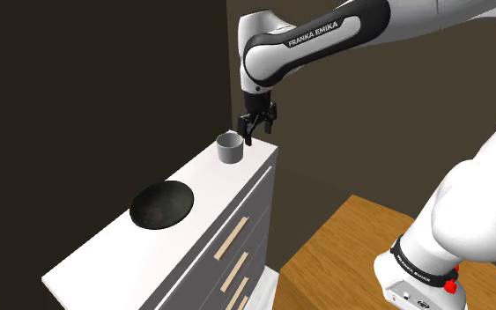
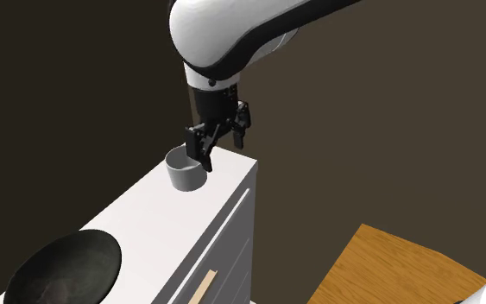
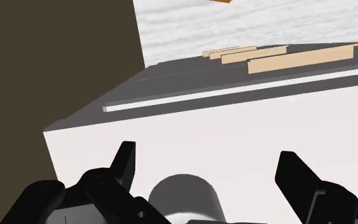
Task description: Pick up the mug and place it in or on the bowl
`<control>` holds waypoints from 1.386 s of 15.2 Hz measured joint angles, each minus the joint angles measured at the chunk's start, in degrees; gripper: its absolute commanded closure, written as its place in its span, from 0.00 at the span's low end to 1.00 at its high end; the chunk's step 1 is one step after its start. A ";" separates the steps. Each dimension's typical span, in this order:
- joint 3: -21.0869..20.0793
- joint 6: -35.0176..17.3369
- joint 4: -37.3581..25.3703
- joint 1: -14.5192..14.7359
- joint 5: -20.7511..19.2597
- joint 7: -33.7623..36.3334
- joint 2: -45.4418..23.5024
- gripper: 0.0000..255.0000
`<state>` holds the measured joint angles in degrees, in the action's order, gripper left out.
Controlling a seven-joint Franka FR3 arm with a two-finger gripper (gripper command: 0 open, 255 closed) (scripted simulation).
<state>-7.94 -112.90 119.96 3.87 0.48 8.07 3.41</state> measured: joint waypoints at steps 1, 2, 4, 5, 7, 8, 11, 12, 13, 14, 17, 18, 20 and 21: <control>-0.31 -0.86 -1.55 0.23 -0.51 0.64 -2.25 0.00; -0.44 -1.40 -3.04 0.33 -1.01 0.95 -4.15 0.00; -0.84 -2.23 -6.80 0.84 -2.13 2.05 -8.48 0.00; -1.00 -2.47 -8.64 1.12 -2.69 2.58 -10.43 0.00; -1.10 -3.16 -13.10 1.67 -4.00 3.45 -15.31 0.00; -1.06 -3.23 -15.38 1.89 -4.59 3.68 -17.56 0.00; -1.11 -2.81 -22.68 3.23 -6.32 5.07 -24.11 0.00; -1.01 -2.57 -24.83 3.44 -6.74 5.12 -25.91 0.00; -0.95 -2.97 -25.54 3.63 -7.02 5.32 -26.99 0.00; -0.89 -3.32 -25.88 3.67 -7.17 5.34 -27.67 0.00; -0.76 -4.97 -25.52 3.75 -7.46 5.52 -28.93 0.00; -0.73 -5.62 -25.15 3.77 -7.54 5.60 -29.22 0.00; -0.69 -6.88 -24.27 3.83 -7.68 5.81 -29.61 0.00; -0.66 -7.12 -24.22 3.79 -7.71 5.76 -29.80 0.00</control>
<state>-8.60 -120.02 95.75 7.66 -7.22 13.83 -26.38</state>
